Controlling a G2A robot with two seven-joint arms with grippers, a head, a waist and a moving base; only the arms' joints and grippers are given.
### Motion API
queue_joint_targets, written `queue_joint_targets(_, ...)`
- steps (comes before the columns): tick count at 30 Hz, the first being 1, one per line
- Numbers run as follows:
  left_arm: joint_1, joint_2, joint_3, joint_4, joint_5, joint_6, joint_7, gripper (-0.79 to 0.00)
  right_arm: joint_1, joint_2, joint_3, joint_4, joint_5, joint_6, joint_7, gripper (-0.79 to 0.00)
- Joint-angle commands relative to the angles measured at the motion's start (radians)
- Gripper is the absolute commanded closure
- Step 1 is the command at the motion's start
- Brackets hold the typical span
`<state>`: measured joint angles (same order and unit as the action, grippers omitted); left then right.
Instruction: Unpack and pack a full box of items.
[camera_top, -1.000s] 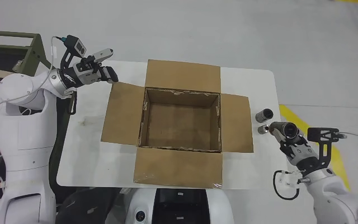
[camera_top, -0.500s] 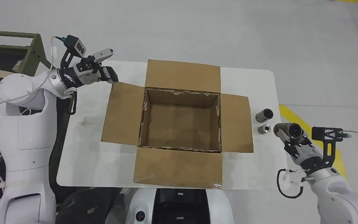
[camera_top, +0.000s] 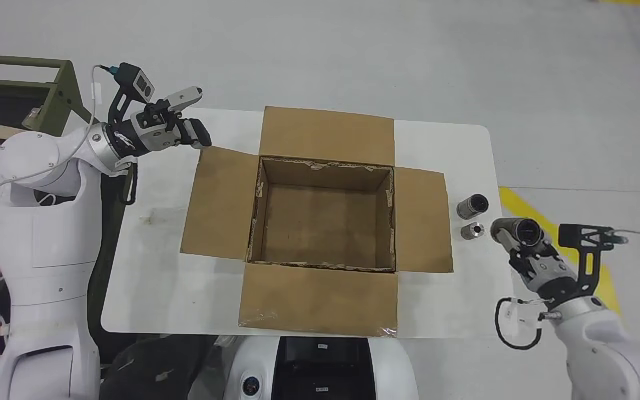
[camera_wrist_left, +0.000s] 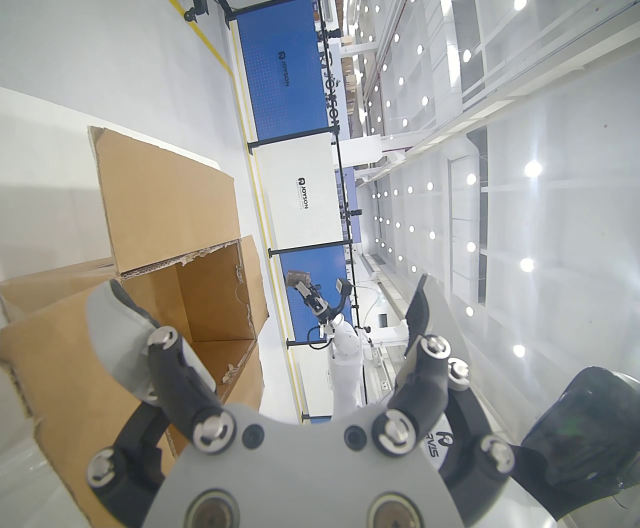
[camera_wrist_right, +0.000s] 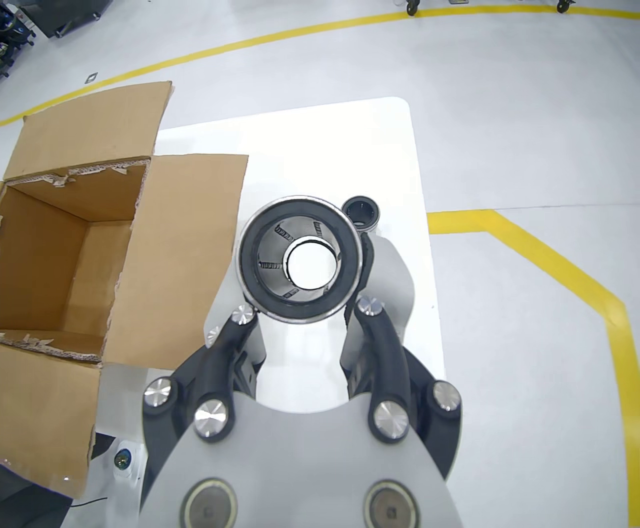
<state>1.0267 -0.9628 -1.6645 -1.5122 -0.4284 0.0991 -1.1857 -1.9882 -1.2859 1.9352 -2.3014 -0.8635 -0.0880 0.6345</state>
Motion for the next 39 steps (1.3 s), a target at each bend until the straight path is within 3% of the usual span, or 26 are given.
queue_joint_targets(1,0.000,0.000,0.000,0.000,0.000,0.000,0.000,-0.785,-0.001,0.001,0.002,0.013,-0.010,0.008,0.011,0.000)
queue_joint_targets(25,0.000,0.000,0.000,0.000,0.000,0.000,0.000,-0.785,0.066,0.006,-0.141,0.294,-0.156,0.054,-0.024,0.000)
queue_joint_targets(39,0.000,0.000,0.000,0.000,0.000,0.000,0.000,-0.785,0.161,0.010,-0.215,0.423,-0.205,0.044,-0.050,0.000)
